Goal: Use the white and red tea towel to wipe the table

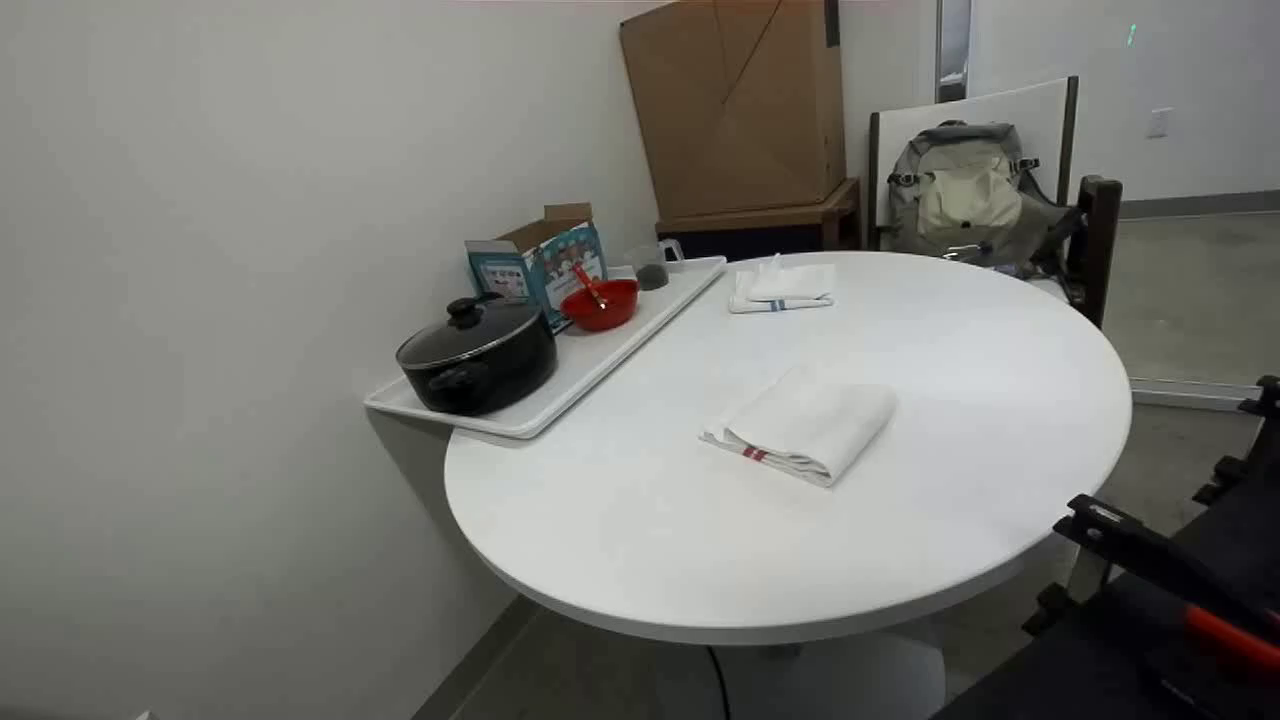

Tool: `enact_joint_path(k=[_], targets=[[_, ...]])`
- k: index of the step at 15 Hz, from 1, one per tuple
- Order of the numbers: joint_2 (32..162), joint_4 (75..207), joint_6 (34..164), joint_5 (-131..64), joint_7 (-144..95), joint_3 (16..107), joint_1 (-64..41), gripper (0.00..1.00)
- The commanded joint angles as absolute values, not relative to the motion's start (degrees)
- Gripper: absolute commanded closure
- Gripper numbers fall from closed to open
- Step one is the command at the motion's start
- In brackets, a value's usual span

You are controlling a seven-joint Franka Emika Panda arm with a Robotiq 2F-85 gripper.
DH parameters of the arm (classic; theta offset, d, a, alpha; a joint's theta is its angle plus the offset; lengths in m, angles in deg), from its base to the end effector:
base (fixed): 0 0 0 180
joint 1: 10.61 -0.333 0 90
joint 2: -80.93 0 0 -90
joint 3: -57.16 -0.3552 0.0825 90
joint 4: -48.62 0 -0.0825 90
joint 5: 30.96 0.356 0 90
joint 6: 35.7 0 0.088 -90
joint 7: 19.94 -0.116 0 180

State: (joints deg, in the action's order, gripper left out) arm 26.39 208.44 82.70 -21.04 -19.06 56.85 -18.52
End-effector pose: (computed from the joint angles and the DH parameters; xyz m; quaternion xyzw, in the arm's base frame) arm 0.2321 0.0442 0.4998 -0.9894 -0.0456 -0.1087 0.0851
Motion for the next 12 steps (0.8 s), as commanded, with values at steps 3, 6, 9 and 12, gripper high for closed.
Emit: enact_joint_path(k=[3,6,9,12], targets=[[31.8,205.2,82.5,-20.8,-18.2,57.2,-17.8,0.0],[41.5,199.4,83.2,-21.1,-17.9,58.2,-16.6,0.0],[50.2,194.9,82.2,-21.4,-16.6,59.3,-15.6,0.0],[60.2,190.7,86.0,-20.9,-18.9,58.8,-14.2,0.0]])
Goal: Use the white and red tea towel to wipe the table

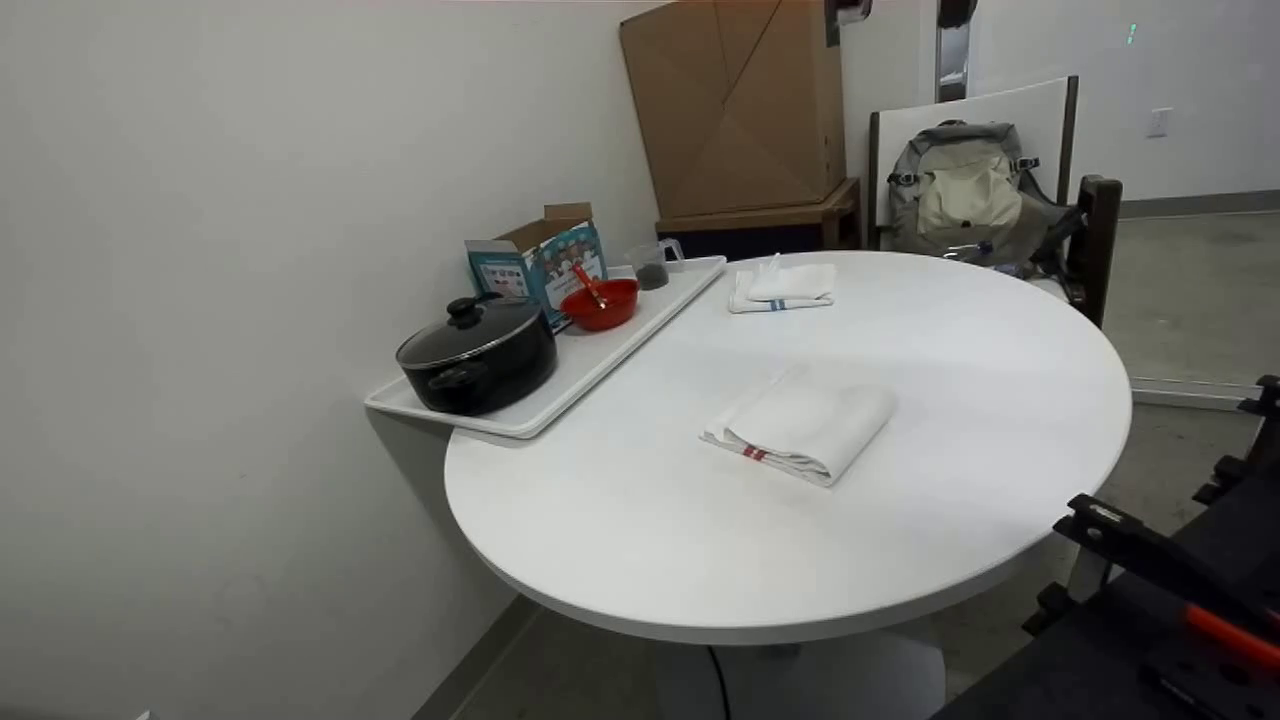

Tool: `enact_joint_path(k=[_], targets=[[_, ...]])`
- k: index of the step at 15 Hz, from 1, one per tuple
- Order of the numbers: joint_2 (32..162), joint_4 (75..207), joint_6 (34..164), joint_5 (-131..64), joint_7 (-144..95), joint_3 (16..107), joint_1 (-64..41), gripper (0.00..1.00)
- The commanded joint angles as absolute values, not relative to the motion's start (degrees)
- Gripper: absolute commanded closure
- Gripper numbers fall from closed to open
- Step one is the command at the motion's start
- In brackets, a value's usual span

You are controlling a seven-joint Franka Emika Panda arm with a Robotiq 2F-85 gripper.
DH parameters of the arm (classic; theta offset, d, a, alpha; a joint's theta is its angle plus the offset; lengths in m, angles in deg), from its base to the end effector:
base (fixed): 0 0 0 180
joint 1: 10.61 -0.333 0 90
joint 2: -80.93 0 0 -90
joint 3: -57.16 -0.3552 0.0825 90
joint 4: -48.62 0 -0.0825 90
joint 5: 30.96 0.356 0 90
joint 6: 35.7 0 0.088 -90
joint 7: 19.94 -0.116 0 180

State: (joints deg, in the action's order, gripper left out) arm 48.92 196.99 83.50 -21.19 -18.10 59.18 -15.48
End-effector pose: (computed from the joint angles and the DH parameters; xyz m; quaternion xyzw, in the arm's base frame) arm 0.3305 0.0253 0.4831 -0.9961 -0.0035 -0.0232 0.0849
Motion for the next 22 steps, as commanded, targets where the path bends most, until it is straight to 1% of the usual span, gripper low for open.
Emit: enact_joint_path(k=[1,5,9,12,16,22], targets=[[63.6,189.1,87.8,-21.0,-19.7,58.4,-13.8,0.0],[77.8,184.6,97.8,-21.8,-23.6,56.4,-13.5,0.0],[90.1,181.8,104.6,-26.3,-28.4,54.0,-14.8,0.0],[98.2,178.9,107.9,-30.3,-31.5,54.1,-16.6,0.0],[105.7,174.9,110.8,-31.5,-33.4,55.3,-17.8,0.0],[112.3,172.1,116.7,-30.1,-35.4,56.8,-18.3,0.0]])
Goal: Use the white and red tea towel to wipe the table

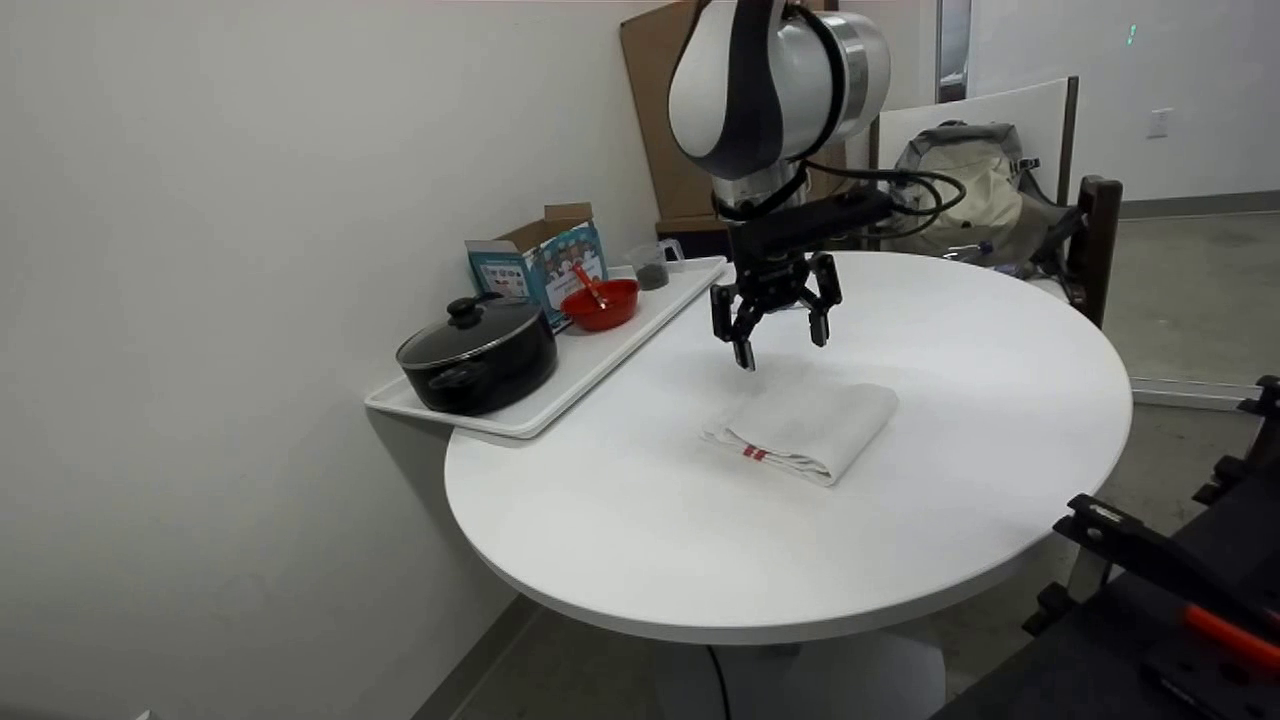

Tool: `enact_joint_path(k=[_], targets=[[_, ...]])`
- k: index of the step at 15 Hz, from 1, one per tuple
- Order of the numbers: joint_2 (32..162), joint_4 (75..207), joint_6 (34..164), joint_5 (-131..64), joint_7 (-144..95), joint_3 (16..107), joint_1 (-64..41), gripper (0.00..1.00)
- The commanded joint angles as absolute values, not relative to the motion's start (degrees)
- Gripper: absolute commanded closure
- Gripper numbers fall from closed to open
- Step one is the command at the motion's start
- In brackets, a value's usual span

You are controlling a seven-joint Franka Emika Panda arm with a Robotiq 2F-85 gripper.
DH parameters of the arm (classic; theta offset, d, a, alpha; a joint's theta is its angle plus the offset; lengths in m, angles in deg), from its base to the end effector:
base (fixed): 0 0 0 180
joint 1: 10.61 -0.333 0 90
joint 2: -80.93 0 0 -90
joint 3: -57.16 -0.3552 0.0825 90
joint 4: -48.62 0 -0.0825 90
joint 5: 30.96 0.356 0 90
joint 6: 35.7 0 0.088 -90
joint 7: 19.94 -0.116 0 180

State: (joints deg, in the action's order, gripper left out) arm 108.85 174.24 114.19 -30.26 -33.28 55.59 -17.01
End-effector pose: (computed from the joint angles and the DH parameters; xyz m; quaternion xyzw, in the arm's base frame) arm 0.5469 0.0762 0.2050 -0.9980 0.0536 0.0330 0.0033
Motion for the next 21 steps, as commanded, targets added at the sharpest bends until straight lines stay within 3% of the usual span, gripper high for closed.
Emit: enact_joint_path(k=[1,8,10,11,12,17,19,21], targets=[[113.2,171.8,117.2,-30.0,-35.6,56.9,-18.5,0.0],[117.8,171.4,120.8,-30.3,-37.6,58.2,-21.2,0.02],[118.6,171.1,121.5,-30.3,-38.2,58.7,-21.9,0.15],[118.9,171.1,121.7,-30.2,-38.2,58.8,-22.0,0.31],[119.2,171.0,121.9,-30.2,-38.2,59.0,-22.2,0.4],[120.0,170.8,122.2,-30.9,-38.3,60.5,-23.3,0.78],[119.9,170.8,122.4,-31.1,-38.4,60.9,-23.8,0.92],[119.8,171.0,122.5,-31.5,-38.5,61.5,-24.4,0.97]])
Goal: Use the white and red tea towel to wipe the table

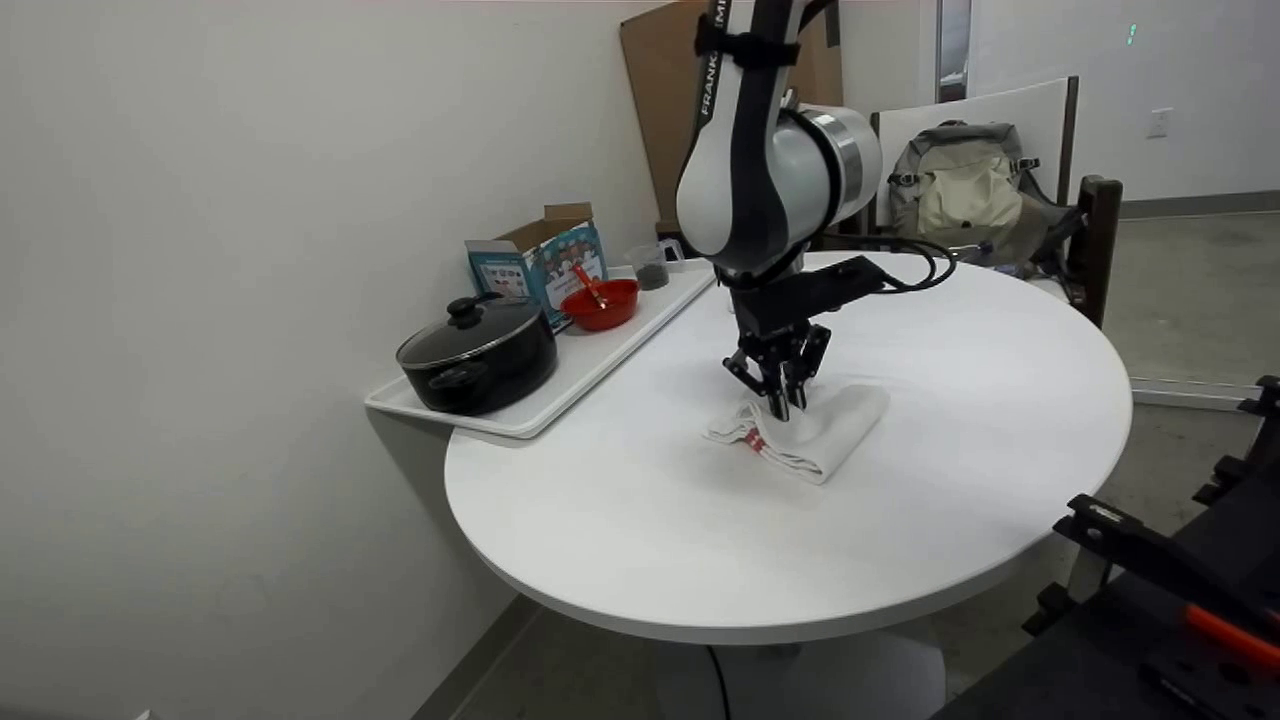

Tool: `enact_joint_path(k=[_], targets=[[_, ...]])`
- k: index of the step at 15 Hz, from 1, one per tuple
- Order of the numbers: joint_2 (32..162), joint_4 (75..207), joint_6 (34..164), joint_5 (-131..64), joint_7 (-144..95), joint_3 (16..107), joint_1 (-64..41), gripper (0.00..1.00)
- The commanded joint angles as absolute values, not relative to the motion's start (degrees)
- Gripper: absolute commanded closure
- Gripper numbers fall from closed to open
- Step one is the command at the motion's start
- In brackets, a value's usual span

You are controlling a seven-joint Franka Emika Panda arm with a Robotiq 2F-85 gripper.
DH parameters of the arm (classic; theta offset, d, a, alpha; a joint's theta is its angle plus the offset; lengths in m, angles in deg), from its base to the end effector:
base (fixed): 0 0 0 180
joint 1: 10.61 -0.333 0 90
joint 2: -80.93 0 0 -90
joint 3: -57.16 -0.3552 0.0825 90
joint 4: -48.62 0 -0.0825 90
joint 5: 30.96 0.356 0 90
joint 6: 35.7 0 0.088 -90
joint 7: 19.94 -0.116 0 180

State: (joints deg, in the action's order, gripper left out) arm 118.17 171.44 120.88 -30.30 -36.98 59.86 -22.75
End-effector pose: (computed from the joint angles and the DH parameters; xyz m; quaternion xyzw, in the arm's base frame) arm 0.5530 0.0914 0.1386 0.9972 -0.0672 -0.0264 0.0188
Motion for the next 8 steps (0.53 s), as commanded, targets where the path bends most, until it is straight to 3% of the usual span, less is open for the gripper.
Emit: enact_joint_path(k=[1,8], targets=[[119.9,171.2,122.5,-31.7,-38.3,61.5,-24.7,0.96],[122.9,170.6,120.9,-36.2,-36.7,60.8,-28.0,0.94]])
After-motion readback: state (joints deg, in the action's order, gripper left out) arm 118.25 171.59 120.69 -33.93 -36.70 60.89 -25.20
